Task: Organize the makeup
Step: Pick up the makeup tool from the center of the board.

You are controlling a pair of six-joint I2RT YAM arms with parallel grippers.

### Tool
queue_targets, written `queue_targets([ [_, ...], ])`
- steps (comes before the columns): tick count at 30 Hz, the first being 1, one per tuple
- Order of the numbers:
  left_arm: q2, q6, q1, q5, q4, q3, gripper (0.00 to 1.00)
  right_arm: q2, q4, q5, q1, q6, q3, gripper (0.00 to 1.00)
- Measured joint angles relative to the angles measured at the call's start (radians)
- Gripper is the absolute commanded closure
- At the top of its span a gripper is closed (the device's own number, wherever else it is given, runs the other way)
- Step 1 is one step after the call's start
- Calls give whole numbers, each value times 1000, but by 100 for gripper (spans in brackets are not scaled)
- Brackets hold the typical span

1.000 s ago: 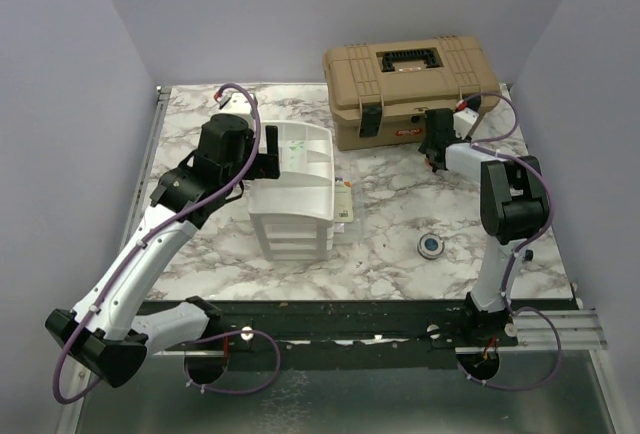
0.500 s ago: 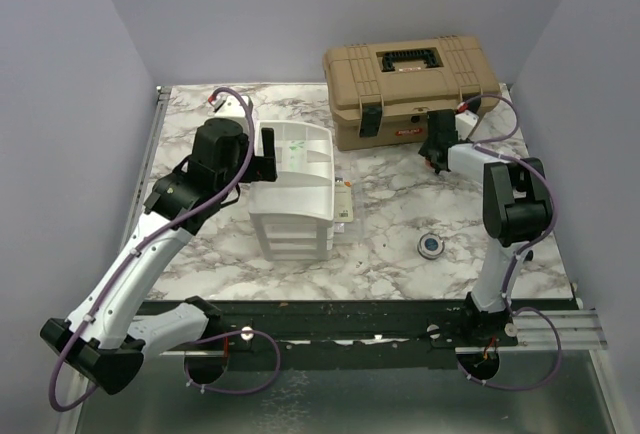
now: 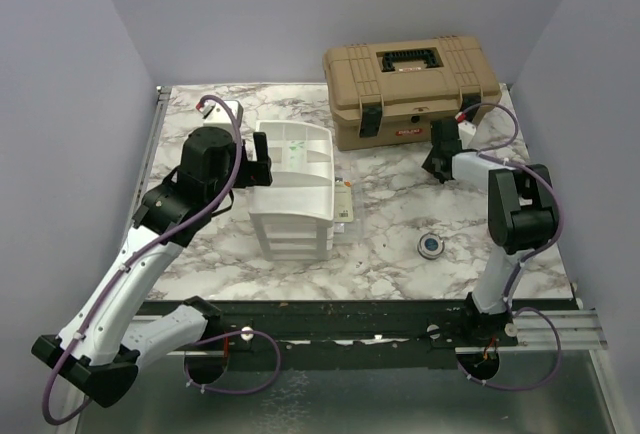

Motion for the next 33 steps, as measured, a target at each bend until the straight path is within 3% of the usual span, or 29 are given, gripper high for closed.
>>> queue_targets([
  [12, -53, -25, 0, 6, -18, -28, 5, -197, 21, -114, 32, -29, -233, 67],
  [17, -57, -27, 0, 7, -31, -34, 5, -290, -13, -135, 89, -28, -320, 59],
  [22, -56, -27, 0, 7, -30, -34, 5, -309, -95, -125, 161, -31, -311, 50],
  [26, -53, -26, 0, 7, -30, -33, 5, -308, -169, -117, 177, -43, -285, 49],
  [29, -46, -23, 0, 7, -30, -33, 5, -295, -201, -117, 179, -53, -264, 51],
  [33, -44, -20, 0, 7, -30, -33, 5, -279, -216, -119, 181, -65, -246, 66],
])
